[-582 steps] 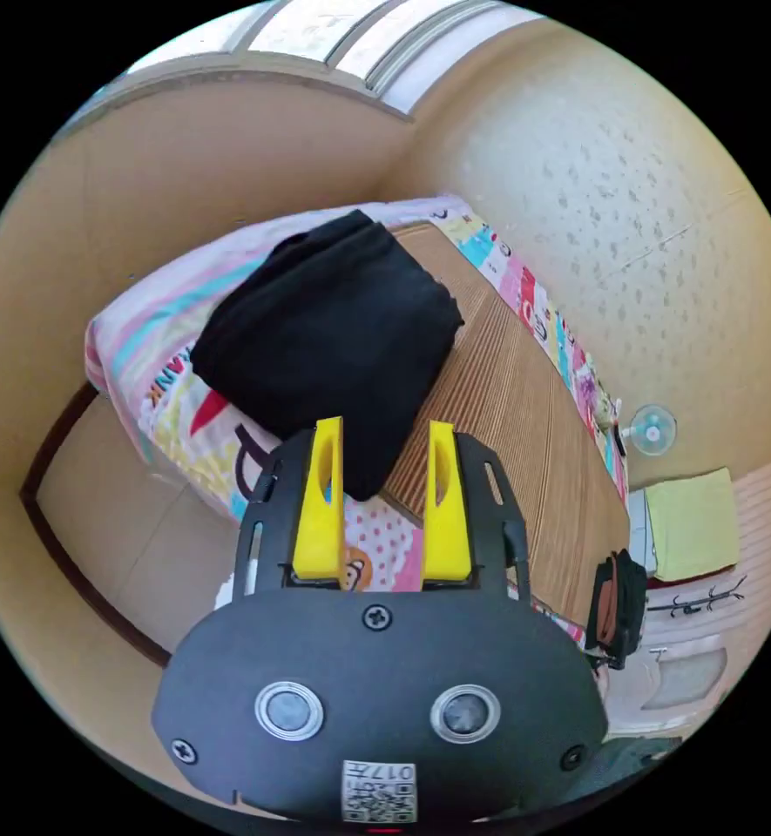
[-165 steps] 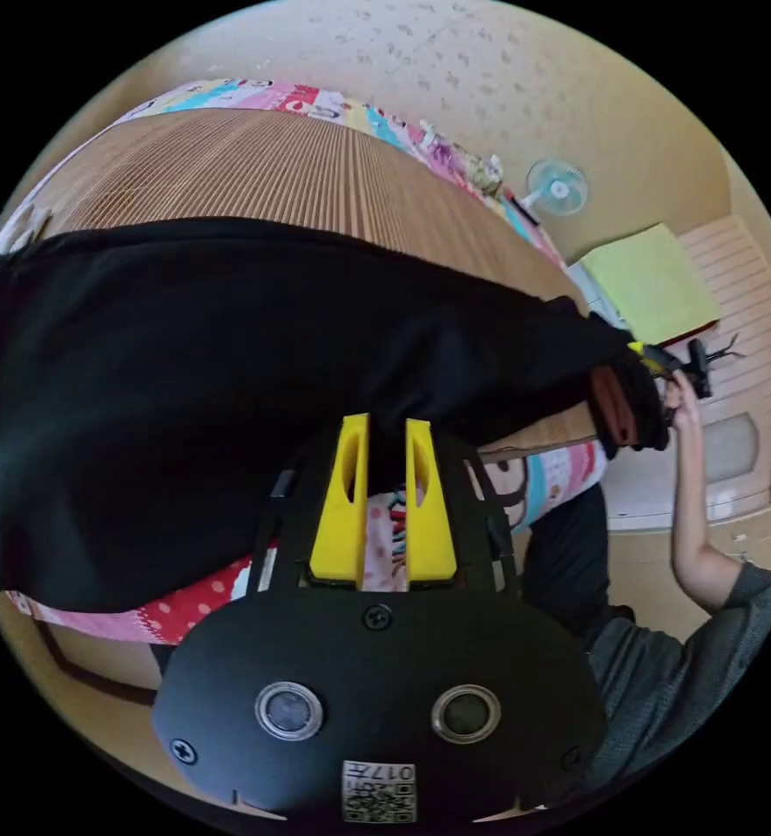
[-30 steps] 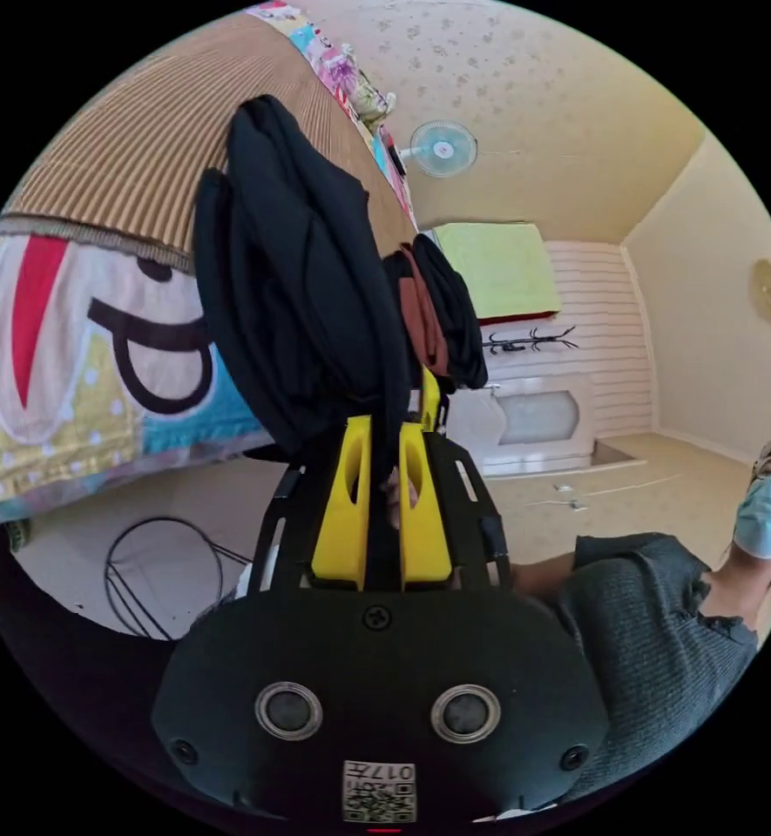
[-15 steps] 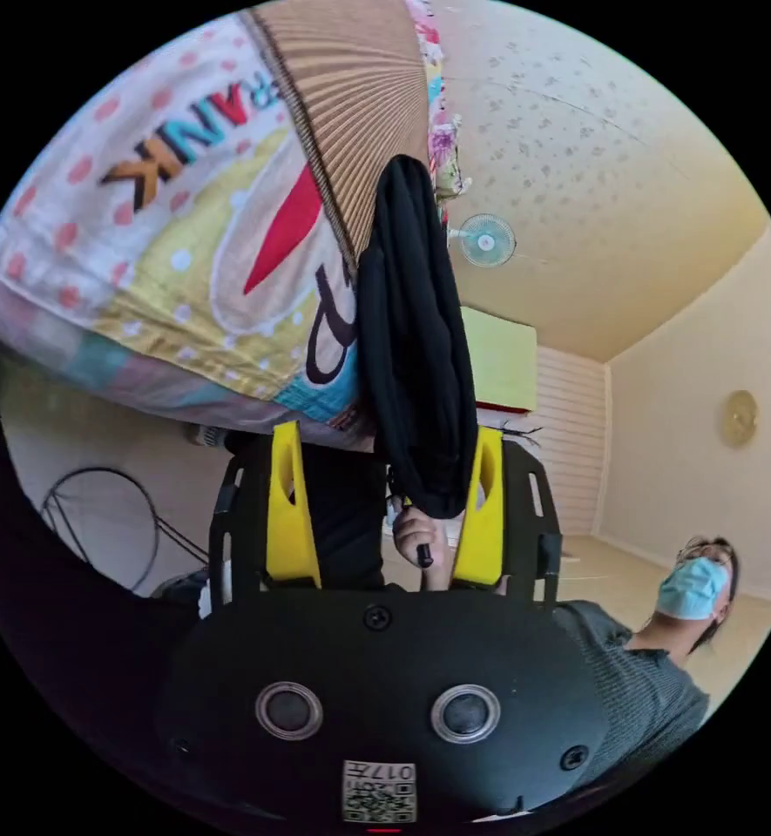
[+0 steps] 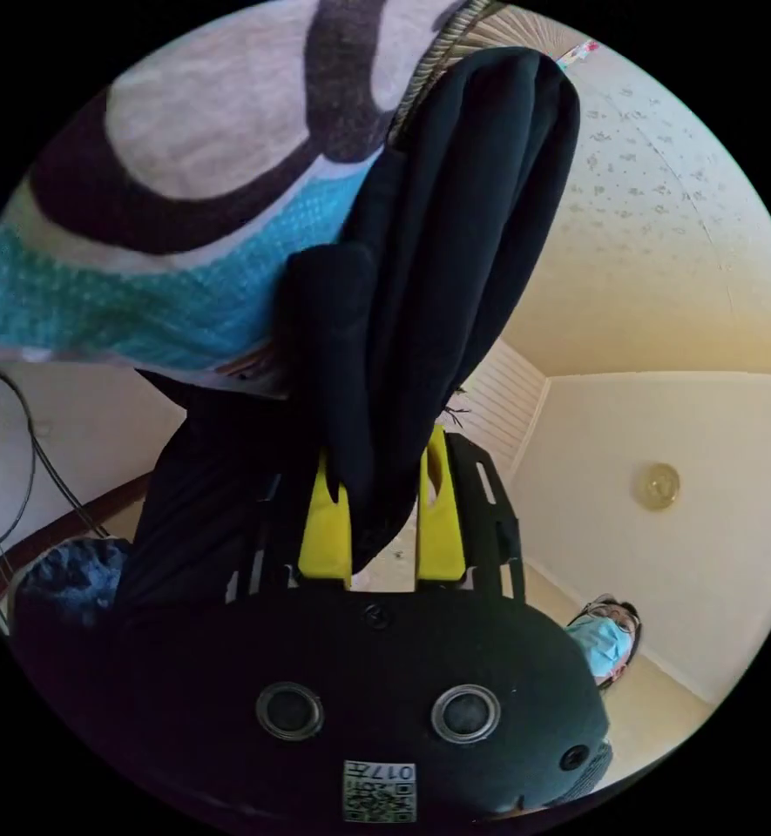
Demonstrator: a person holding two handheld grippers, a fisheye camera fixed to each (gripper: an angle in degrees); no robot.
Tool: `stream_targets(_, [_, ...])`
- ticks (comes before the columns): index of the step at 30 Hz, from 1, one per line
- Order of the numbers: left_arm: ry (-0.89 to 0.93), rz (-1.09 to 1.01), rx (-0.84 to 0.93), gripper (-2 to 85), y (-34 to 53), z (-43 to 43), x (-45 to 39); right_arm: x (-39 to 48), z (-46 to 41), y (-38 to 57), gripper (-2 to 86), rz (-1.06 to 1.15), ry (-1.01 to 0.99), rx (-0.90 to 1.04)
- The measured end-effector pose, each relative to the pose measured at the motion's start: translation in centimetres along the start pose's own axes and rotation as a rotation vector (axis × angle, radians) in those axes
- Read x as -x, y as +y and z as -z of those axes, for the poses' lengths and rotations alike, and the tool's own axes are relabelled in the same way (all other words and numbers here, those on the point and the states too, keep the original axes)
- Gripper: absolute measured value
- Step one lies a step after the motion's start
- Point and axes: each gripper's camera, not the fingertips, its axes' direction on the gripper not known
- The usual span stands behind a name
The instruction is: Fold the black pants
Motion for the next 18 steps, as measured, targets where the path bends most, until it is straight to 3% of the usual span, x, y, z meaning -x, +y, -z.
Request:
stream_targets(2, [-0.030,0.004,0.000,10.8,0.9,-0.7,-0.4,-1.8,-0.2,2.4,24.1,-0.007,-0.101,-0.117])
stream_targets(4, [-0.008,0.019,0.000,10.4,1.9,-1.3,-0.2,-3.1,-2.0,2.9,26.2,-0.003,-0.210,-0.095])
stream_targets(9, [-0.047,-0.019,0.031,9.8,4.6,-3.8,-0.7,-6.4,-9.0,1.7,21.5,-0.089,-0.384,0.038])
stream_targets(11, [-0.108,-0.139,0.007,9.6,5.6,-4.5,-3.2,-6.7,-10.4,1.6,15.0,0.005,-0.551,0.036])
stream_targets(18, [-0.479,-0.684,0.088,9.4,8.0,-13.5,-17.6,1.7,-9.6,-2.1,10.5,0.458,-0.597,0.048])
